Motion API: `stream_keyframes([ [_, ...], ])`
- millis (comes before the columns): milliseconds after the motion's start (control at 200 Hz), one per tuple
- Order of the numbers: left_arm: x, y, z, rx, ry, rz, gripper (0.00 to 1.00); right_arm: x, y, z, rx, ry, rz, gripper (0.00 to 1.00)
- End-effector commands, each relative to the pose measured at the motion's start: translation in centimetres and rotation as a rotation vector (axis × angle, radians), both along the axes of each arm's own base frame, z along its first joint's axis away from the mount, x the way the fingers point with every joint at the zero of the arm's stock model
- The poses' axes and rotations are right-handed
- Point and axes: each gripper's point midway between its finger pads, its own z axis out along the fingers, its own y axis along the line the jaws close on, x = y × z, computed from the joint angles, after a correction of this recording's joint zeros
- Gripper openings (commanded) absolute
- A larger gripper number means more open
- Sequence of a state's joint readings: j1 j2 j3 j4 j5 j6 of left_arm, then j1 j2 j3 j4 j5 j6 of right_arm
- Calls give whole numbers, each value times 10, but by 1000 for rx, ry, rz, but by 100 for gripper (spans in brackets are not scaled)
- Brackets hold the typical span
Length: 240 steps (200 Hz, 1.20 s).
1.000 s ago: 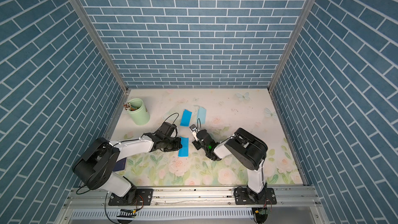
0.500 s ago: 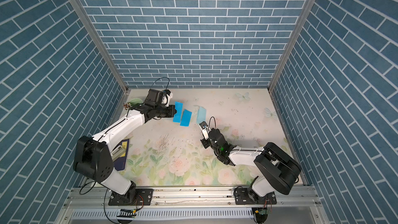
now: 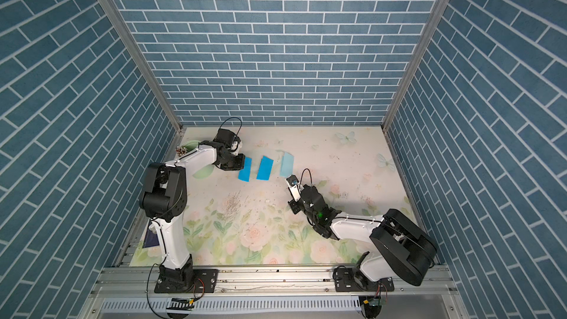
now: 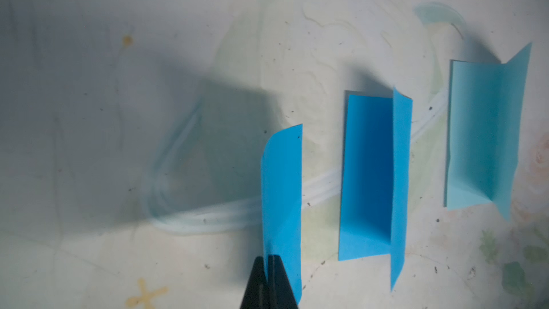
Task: Fold the square paper along the opposite sides
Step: Place the paper at the center of the board.
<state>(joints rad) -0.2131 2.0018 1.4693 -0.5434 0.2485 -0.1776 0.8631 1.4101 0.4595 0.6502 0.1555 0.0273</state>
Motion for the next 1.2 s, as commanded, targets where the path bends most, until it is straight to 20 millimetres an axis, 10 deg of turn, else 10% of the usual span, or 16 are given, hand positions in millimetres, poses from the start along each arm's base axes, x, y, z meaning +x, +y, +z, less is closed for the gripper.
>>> stream_keyframes([
  [0,6,10,-5,34,5,0,3,-1,4,-2,18,25,6,0],
  [855,12,20,-24,-4,1,99,67,3,14,-1,8,42,26,0],
  [1055,29,16,59,-76,-223,153,87,8,13,33,27,-51,19,1],
  [1195,16,22,159,-80,-553,235,100,32,-16,98,54,-222,-177,61],
])
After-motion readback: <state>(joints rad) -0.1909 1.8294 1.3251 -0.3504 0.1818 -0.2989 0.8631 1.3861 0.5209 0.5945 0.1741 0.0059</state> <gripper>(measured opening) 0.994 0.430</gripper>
